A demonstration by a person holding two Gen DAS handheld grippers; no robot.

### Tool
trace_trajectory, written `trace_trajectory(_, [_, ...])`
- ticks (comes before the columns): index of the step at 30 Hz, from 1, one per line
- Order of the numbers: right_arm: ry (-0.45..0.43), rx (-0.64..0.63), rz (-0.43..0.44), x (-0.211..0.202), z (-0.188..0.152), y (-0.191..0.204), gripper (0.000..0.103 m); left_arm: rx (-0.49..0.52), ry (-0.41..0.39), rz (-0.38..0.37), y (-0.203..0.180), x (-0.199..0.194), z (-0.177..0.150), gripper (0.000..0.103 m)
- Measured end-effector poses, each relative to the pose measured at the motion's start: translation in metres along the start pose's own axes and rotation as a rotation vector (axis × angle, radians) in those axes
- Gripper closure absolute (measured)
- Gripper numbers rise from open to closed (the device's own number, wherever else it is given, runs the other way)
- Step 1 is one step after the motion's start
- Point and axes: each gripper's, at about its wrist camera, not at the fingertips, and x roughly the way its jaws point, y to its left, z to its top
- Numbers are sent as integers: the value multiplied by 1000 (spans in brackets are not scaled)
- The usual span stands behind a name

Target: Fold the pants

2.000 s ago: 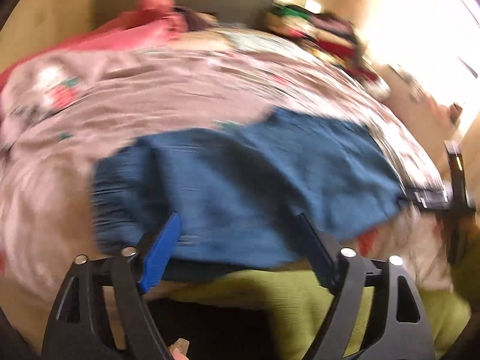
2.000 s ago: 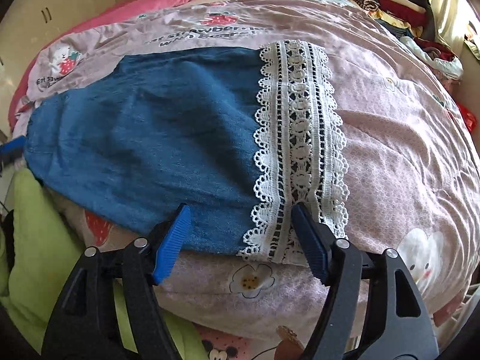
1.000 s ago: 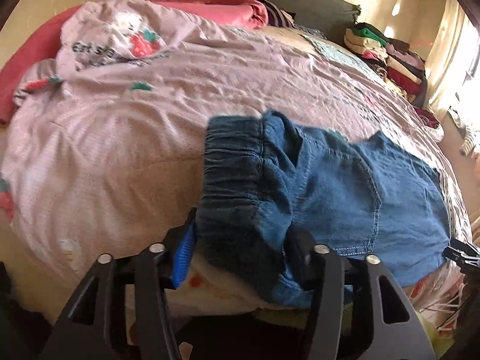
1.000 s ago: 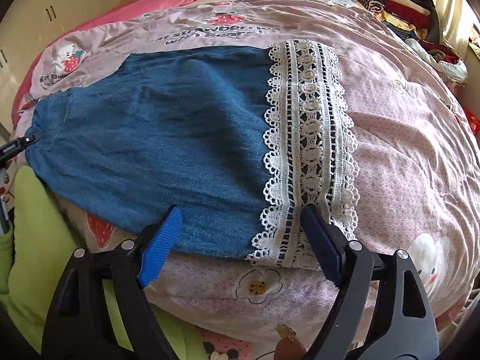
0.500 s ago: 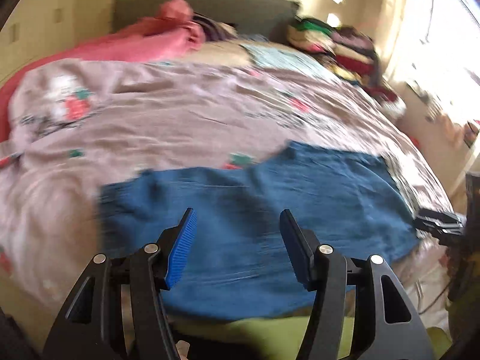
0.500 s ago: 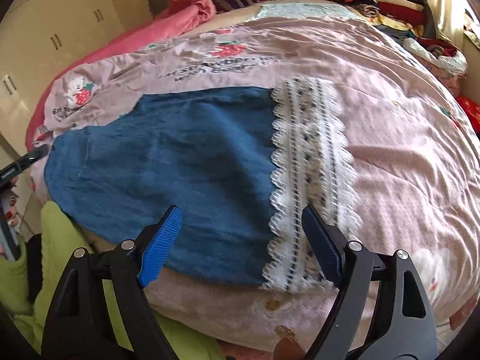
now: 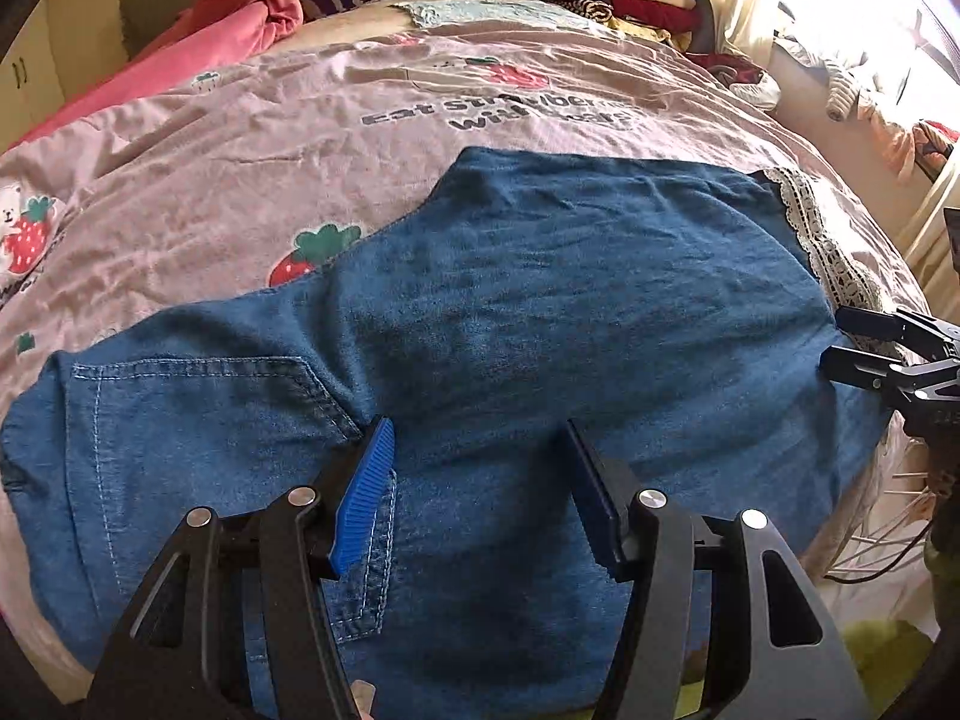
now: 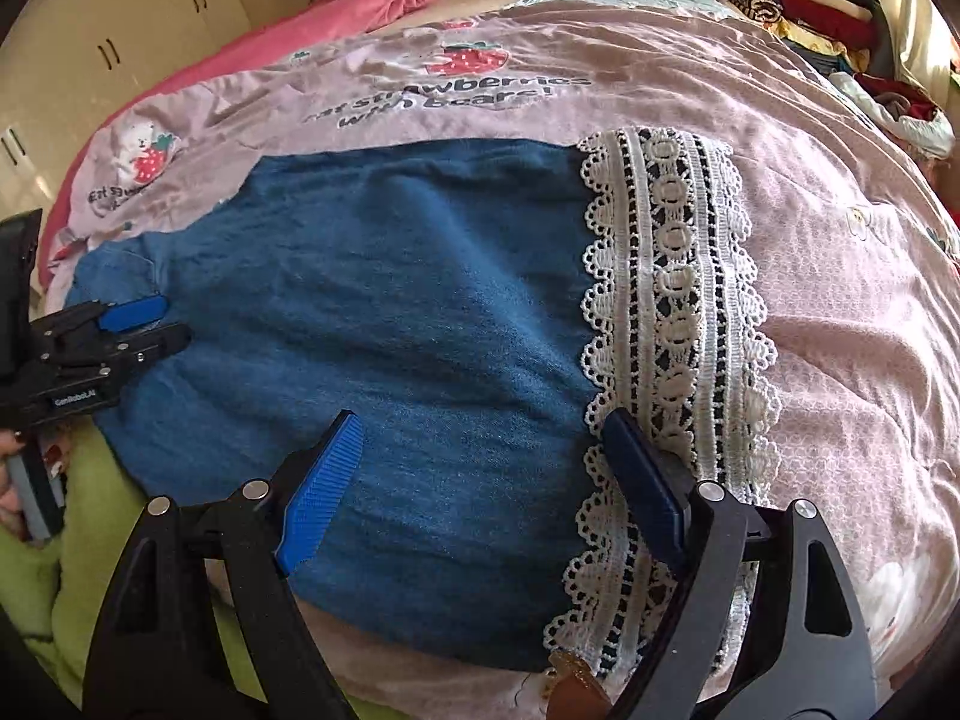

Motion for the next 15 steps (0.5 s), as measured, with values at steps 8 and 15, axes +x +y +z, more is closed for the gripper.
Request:
trace_trajectory(8, [-126, 65, 29, -39, 27, -24, 25, -14, -23, -24, 4, -5, 1, 47])
trace_trajectory(15, [-133, 153, 29, -23, 78, -76, 25, -13, -25, -19, 4, -4, 0, 47])
